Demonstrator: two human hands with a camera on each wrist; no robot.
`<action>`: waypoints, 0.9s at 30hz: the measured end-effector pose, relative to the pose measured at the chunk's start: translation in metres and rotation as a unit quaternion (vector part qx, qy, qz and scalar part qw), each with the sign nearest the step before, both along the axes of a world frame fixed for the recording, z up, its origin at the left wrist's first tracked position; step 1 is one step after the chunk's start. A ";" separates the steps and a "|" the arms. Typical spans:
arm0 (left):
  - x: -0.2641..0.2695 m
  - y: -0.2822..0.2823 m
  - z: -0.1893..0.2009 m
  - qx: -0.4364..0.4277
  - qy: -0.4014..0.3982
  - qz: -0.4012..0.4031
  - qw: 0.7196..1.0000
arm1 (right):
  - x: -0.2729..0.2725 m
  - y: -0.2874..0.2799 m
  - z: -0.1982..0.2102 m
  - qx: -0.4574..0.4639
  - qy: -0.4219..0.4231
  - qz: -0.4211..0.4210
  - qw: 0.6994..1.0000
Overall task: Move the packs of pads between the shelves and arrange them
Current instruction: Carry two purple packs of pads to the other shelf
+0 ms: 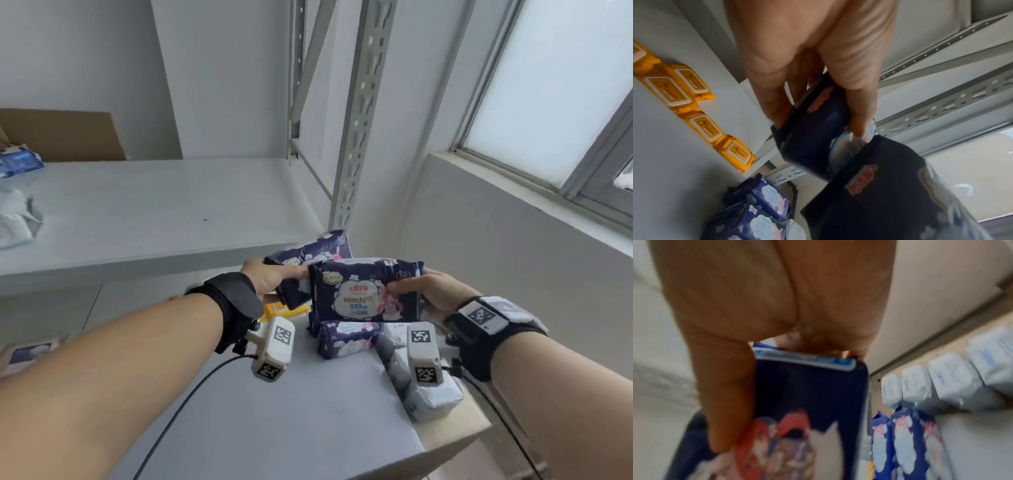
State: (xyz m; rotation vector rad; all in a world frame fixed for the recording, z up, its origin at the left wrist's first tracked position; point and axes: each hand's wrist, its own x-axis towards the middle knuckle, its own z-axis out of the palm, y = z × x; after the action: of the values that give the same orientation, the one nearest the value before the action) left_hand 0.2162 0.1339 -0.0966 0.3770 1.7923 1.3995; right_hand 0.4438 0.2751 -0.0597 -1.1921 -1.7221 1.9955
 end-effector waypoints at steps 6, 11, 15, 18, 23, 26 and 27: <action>0.039 0.020 -0.039 -0.068 0.017 0.019 0.997 | 0.019 0.037 -0.035 0.115 -0.136 0.144 0.973; 0.059 0.032 -0.076 -0.114 0.060 -0.004 0.992 | 0.031 0.056 -0.073 0.161 -0.211 0.196 0.944; 0.076 0.043 -0.108 -0.153 0.087 -0.063 0.982 | 0.034 0.061 -0.117 0.193 -0.242 0.223 0.924; 0.087 0.050 -0.134 -0.214 0.150 -0.105 0.959 | 0.036 0.058 -0.152 0.193 -0.261 0.241 0.914; 0.099 0.059 -0.173 -0.260 0.180 -0.128 0.940 | 0.039 0.053 -0.202 0.186 -0.280 0.234 0.912; 0.102 0.066 -0.192 -0.273 0.181 -0.126 0.936 | 0.040 0.055 -0.222 0.193 -0.276 0.228 0.914; 0.104 0.069 -0.197 -0.278 0.182 -0.127 0.935 | 0.041 0.055 -0.227 0.197 -0.273 0.226 0.914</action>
State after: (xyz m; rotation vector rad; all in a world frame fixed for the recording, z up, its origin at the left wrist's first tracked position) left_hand 0.3198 0.2025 -0.2939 0.5610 2.2486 0.6249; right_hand 0.4851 0.3303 -0.2870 -1.3728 -2.7327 1.4544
